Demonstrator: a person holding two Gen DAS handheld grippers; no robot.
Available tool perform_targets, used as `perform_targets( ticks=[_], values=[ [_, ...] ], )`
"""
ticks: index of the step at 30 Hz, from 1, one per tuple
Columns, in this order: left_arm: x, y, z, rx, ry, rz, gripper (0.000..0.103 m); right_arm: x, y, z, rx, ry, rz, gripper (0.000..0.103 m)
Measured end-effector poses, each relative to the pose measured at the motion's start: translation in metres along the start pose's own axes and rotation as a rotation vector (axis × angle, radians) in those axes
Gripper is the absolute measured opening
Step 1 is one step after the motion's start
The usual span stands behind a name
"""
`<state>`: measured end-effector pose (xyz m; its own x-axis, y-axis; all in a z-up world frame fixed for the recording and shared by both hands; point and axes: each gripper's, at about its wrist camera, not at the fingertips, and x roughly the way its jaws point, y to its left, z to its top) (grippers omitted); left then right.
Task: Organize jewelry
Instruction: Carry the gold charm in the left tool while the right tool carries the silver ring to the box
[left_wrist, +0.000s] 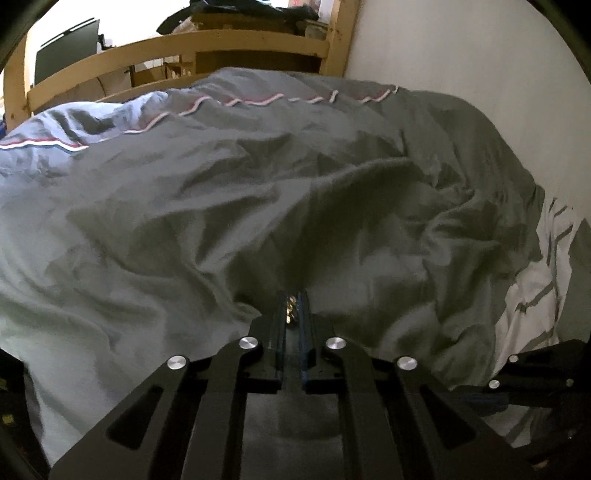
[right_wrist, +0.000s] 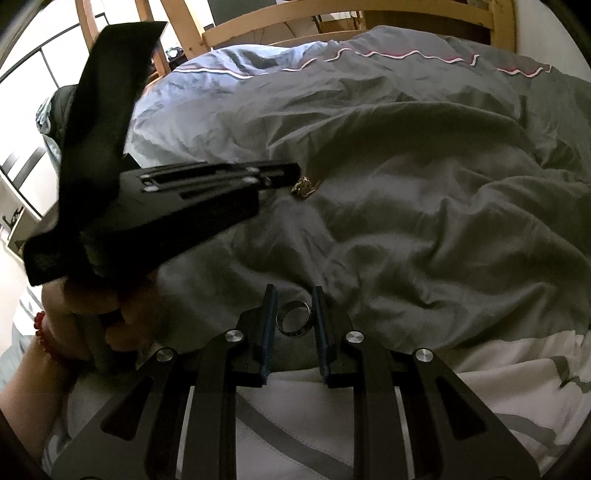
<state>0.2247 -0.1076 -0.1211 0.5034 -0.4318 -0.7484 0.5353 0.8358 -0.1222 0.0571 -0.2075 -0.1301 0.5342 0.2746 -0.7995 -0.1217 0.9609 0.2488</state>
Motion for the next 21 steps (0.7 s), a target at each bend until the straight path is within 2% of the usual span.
perform_targets(
  ticks=[1,2,5,7,8,9,12,17,21],
  values=[
    [0.004,-0.002,-0.001,0.007,0.015,0.014,0.029,0.001,0.001,0.0,0.0,0.003,0.0,0.02],
    [0.005,-0.002,-0.003,0.012,0.013,0.025,0.046,0.003,0.001,0.002,0.0,0.005,0.001,0.02],
    [0.008,-0.003,-0.004,0.022,0.017,0.025,0.047,0.005,0.002,0.003,0.0,0.008,0.001,0.02],
    [0.01,-0.001,-0.004,0.017,0.023,0.019,0.039,0.006,0.002,0.003,0.002,0.008,0.001,0.02],
    [0.011,0.0,-0.005,0.014,0.031,0.02,0.026,0.006,0.001,0.003,0.004,0.009,0.001,0.02],
    [0.013,0.001,-0.006,0.012,0.04,0.021,0.018,0.004,0.002,0.002,0.003,0.009,0.001,0.02],
    [0.013,0.004,-0.006,0.011,0.045,0.018,0.008,0.005,0.002,0.002,0.005,0.011,0.004,0.02],
    [0.009,0.005,-0.006,0.01,0.027,0.031,0.003,0.003,0.003,0.002,0.005,0.007,0.001,0.02],
    [0.0,0.013,-0.001,-0.027,-0.007,0.054,0.003,0.003,0.0,0.002,0.015,0.003,0.001,0.02]
  ],
)
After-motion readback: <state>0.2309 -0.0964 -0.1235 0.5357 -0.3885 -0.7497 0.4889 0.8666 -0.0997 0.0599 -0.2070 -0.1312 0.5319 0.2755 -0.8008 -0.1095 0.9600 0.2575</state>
